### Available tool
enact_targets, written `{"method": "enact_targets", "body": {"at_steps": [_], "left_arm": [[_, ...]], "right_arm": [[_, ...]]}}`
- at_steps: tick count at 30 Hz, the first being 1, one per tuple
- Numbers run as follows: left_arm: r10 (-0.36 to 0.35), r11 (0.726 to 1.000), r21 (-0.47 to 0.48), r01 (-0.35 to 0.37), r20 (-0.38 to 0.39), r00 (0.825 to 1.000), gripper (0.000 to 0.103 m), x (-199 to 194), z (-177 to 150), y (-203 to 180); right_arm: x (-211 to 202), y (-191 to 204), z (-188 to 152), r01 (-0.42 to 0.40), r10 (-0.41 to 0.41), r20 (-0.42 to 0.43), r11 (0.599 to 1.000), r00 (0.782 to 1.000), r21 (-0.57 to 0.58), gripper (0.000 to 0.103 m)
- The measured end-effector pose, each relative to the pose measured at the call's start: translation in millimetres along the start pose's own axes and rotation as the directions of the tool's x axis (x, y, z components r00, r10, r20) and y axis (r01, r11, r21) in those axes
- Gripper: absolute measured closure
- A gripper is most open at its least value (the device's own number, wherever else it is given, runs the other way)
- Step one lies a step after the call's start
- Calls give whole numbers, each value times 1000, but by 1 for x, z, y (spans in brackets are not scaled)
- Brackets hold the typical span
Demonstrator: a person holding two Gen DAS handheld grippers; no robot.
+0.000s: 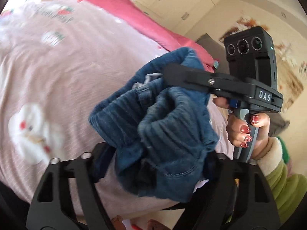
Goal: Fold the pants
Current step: 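Fold the waistband end over the pants with the left gripper and release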
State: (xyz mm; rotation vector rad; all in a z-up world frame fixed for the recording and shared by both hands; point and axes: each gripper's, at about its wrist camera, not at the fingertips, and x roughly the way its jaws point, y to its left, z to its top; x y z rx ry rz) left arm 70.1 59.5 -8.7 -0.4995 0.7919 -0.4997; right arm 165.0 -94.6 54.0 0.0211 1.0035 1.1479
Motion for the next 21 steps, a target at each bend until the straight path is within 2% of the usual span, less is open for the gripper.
{"method": "enact_targets", "body": {"at_steps": [4,9,15,17,21], "left_arm": [[21,997,71,-19,-30,999,58,18,6,-35],[73,982,179,-59,-70,995,59,44,7,-78],[94,969,241,-64,-119,988,40,69,-12,-112],[92,969,241,-58,-134,987,33,75,-17,-115],[88,966,257,-42,-171,981,28,86,-31,-123]], "right_arm": [[-29,-21,-12,53,-54,37,998,998,41,70],[-57,-47,-33,84,-91,66,992,994,96,70],[-76,-78,-74,73,-92,94,981,991,182,67],[-82,-89,-92,83,-106,99,972,989,220,61],[-95,-105,-125,96,-134,118,954,984,283,55]]}}
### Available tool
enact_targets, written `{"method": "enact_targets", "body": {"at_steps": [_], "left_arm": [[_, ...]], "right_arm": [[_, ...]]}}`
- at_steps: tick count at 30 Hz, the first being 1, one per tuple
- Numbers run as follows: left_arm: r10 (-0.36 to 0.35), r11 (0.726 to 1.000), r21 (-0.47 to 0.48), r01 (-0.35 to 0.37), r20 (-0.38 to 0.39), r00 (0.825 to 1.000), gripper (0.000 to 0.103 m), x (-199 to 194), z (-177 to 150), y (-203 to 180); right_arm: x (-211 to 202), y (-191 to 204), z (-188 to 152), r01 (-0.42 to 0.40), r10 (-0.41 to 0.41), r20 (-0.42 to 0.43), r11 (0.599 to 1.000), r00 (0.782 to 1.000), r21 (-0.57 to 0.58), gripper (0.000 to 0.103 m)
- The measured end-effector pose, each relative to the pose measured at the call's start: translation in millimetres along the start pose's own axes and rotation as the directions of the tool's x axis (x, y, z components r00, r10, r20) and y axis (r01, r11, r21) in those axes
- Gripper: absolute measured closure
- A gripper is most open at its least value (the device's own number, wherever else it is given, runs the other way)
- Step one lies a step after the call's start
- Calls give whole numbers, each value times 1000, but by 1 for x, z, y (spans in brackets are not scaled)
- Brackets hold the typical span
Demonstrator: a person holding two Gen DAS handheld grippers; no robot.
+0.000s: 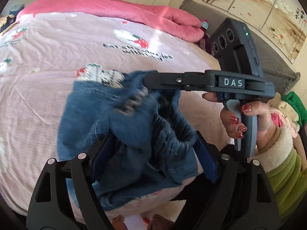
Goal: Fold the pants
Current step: 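Fold the waistband end over the pants with the left gripper and release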
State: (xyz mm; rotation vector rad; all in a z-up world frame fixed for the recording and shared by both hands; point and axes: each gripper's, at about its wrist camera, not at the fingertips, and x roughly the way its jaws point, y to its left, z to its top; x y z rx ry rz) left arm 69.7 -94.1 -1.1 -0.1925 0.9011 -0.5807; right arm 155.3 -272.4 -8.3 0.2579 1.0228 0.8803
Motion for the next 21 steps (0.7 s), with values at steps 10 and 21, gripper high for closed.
{"method": "enact_targets", "body": {"at_steps": [10,21], "left_arm": [[6,999,47,-6,-20,1000,25,8,-18,-25],[7,997,79,-5,-32,999,23,15,-40,-33]], "right_arm": [[-43,16,-26,70,-70,108,998,992,1,54],[11,8,-39,365,-374,-78,925,924,-104,56]]}}
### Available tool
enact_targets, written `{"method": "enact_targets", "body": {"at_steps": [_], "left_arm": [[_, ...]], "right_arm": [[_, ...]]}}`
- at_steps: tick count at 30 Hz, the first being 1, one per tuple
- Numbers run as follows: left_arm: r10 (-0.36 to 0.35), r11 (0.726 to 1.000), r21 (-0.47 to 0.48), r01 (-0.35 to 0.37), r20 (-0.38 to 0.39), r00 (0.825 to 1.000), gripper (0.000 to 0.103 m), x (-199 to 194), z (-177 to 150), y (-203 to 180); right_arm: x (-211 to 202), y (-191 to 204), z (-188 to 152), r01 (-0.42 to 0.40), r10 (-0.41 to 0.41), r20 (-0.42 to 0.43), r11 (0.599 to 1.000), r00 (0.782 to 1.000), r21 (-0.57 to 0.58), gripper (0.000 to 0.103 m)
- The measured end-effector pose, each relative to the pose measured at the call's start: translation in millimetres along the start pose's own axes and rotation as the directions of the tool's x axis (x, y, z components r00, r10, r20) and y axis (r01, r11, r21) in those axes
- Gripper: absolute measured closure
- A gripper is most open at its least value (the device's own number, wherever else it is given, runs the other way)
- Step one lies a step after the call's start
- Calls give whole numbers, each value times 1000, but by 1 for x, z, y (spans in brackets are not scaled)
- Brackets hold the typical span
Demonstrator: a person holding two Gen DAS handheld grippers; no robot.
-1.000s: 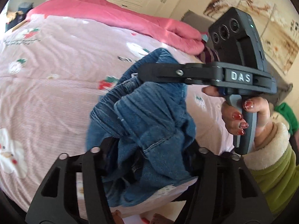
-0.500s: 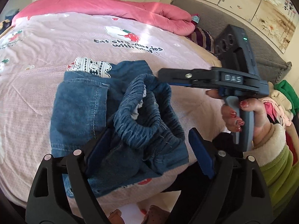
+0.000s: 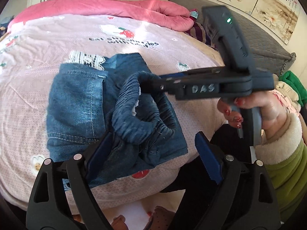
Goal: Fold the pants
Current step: 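Fold the waistband end over the pants with the left gripper and release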
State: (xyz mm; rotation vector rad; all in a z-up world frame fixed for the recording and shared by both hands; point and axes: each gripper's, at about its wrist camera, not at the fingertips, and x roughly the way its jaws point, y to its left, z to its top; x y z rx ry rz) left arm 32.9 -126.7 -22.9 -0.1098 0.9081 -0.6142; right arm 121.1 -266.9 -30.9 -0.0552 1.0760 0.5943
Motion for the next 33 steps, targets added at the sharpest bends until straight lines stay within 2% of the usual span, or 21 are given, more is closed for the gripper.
{"method": "enact_targets", "body": {"at_steps": [2,4,7,10,13,15,17,21,24,27,30,32,33], "left_arm": [[-4,1000,4,4,5,1000,22,1,-1,0],[-20,1000,5,20,8,1000,21,-2,-1,1],[-81,996,-29,82,29,996,15,-18,4,9],[-89,994,-57,93,77,993,10,-43,11,23],[-46,993,-105,59,120,992,10,-67,20,46],[17,991,-137,3,144,989,10,-80,29,64],[86,984,-167,-61,147,985,10,-89,38,81],[146,975,-187,-116,151,978,10,-97,57,100],[164,977,-157,-145,121,979,10,-86,72,101],[167,981,-113,-158,69,984,10,-67,81,103],[171,982,-79,-169,22,985,10,-49,79,105],[164,983,-78,-164,-6,986,11,-38,76,107],[157,984,-80,-158,-17,988,12,-35,74,108]], "right_arm": [[1,-7,-5,-3,3,0,999,1000,39,56],[-10,-9,-8,-42,41,26,997,999,68,55],[-34,-6,-10,-65,58,82,995,995,77,55],[-62,0,-12,-86,74,156,994,985,69,46],[-85,9,-16,-91,82,208,995,975,37,43],[-96,19,-19,-80,77,234,997,969,4,38],[-106,32,-25,-76,82,254,997,964,-32,34],[-117,72,-36,-76,118,280,985,953,-158,30],[-117,115,-45,-75,161,266,948,950,-308,29],[-103,158,-56,-43,168,224,879,960,-475,29],[-76,187,-66,24,104,173,792,979,-610,31],[-60,193,-66,39,72,144,761,987,-648,34],[-53,193,-65,44,57,133,752,990,-658,41]]}}
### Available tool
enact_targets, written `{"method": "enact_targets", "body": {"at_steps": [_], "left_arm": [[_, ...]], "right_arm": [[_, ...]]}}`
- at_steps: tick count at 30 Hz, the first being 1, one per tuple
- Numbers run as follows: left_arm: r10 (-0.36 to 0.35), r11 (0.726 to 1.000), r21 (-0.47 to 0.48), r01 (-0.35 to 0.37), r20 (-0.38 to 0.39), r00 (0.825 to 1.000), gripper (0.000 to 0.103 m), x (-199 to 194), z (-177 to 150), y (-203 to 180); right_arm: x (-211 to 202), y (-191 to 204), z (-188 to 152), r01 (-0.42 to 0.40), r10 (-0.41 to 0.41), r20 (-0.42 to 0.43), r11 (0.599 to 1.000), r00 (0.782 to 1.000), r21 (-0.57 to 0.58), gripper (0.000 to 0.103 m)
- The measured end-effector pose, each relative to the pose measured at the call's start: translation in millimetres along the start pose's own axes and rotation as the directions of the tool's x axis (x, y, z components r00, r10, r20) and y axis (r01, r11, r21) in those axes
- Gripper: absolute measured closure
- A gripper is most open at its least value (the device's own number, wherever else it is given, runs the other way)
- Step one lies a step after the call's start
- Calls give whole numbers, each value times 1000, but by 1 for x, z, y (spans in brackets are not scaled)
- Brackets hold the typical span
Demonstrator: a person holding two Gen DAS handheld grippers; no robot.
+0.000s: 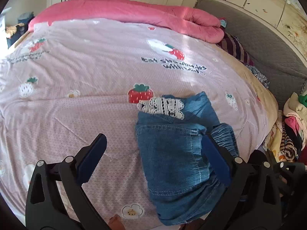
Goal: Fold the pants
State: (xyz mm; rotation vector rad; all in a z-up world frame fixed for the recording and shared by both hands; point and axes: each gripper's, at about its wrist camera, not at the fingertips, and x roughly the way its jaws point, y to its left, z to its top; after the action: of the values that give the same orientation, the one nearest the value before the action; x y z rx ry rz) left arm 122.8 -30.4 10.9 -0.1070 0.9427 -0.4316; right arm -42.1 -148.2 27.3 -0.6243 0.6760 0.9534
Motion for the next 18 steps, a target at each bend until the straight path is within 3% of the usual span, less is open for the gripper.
{"method": "enact_targets", "body": {"at_steps": [2,7,9,10,11,13,18], "left_arm": [[-4,1000,5,4,-17,1000,24,6,-3,1],[-19,1000,15,20,-65,998,42,19,-4,3],[-22,999,29,24,-87,996,50,27,-4,0],[-22,999,37,25,-100,995,59,32,-5,-2],[-16,999,42,21,-107,994,68,37,-5,-4],[-7,999,38,12,-111,994,68,46,-6,-5],[-33,999,6,34,-113,993,67,56,-5,-1]], "right_arm": [[13,-5,-1,14,-14,-29,1000,999,-18,49],[35,-18,-3,45,-48,-64,998,997,-52,60],[45,-20,-7,25,-32,-97,997,995,-66,91],[47,-21,-9,-7,1,-114,998,993,-55,95],[45,-18,-13,-36,28,-123,997,992,-63,97],[39,-9,-19,-42,29,-124,994,992,-101,97],[43,-6,-42,-52,48,-146,998,988,-29,97]]}}
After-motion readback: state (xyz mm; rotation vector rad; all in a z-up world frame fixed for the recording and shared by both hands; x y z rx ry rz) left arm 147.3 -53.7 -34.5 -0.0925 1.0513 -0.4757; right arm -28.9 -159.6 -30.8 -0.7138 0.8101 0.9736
